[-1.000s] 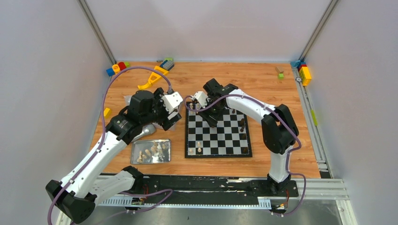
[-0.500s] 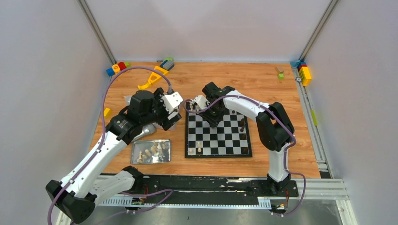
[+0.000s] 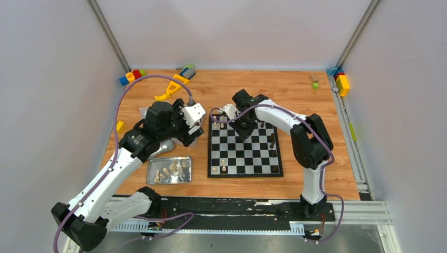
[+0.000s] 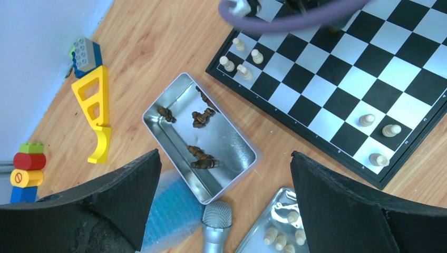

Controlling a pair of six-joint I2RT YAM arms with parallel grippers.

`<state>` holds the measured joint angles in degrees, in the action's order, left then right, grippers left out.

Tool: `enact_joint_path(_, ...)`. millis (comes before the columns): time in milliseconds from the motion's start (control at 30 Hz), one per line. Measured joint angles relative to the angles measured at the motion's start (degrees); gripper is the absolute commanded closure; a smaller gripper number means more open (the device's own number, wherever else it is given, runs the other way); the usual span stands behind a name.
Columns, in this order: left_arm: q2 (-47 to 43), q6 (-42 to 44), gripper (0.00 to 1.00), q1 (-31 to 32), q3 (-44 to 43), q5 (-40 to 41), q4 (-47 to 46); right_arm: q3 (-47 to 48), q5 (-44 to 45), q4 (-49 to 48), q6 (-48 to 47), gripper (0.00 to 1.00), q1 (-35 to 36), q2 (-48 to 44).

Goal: Set up the chess pieces on the board
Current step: Pick up the chess piece from the chessboard, then place the chess piece on the chessboard.

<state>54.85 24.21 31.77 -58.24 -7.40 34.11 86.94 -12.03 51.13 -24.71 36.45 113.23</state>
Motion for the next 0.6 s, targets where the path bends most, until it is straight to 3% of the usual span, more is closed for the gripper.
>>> enact_joint_path(367, 0.0, 0.0, 0.00, 0.0, 0.0, 0.0, 0.0, -2.2, 1.4, 0.4, -0.2, 0.98, -10.6, -5.4)
enact_joint_path(600, 0.0, 0.0, 0.00, 0.0, 0.0, 0.0, 0.0, -3.9, 1.5, 0.5, -0.7, 0.98, -12.2, -5.6)
